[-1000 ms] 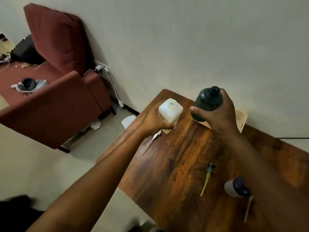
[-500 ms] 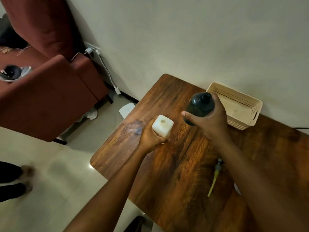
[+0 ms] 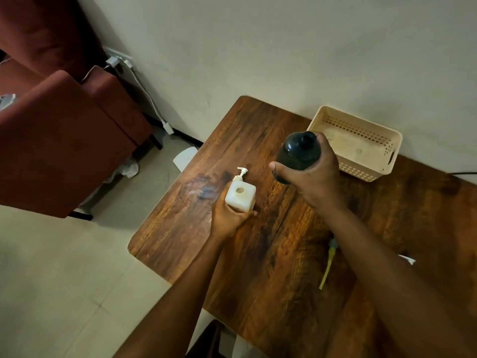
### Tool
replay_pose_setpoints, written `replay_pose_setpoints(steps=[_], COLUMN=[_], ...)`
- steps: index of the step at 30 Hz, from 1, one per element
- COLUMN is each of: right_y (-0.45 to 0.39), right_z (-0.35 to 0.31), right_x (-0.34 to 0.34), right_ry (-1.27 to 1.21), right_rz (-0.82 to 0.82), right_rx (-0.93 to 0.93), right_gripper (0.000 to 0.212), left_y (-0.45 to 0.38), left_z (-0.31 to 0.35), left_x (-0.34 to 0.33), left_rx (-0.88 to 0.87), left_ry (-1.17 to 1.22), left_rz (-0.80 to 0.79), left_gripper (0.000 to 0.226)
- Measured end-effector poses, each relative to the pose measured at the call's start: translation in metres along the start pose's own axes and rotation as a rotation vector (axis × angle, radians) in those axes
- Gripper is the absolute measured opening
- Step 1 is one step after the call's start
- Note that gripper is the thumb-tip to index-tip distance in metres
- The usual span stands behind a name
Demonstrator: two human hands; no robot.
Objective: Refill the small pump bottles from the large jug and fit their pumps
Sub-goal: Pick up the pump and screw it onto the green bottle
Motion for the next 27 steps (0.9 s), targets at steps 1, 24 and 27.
replay_pose_setpoints(steps=[1,24,27], right_y=[0.000,0.033,0.042], right_z=[0.001,0.009,0.024], right_x=[0.000,0.147,0.182], right_ry=[-0.001,-0.075,-0.068], right_rz=[0.001,0.166,0.204], right_rx=[0.000,-0.064,-0.118], right_gripper=[0.077,0.074,0.076], left_y=[0.000,-0.007,-0.003], left_z=[0.001,0.144,0.143], left_x=[-0.001,-0.096,-0.148], left_rx=[-0.007,-0.392,-0.436], left_ry=[0.004,-0.262,-0.245], left_rz=[0.004,-0.145,-0.267], left_gripper=[0.103,0.085,0.067])
Point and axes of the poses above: each hand's wrist, its own y-axis away from the middle knuckle, its own x-axis out of the back of the hand, z = x × y, the point moved 1 cm from there along -y, towards the middle knuckle, and after that the axes turned 8 degrees about -x, right-handed, at the moved point
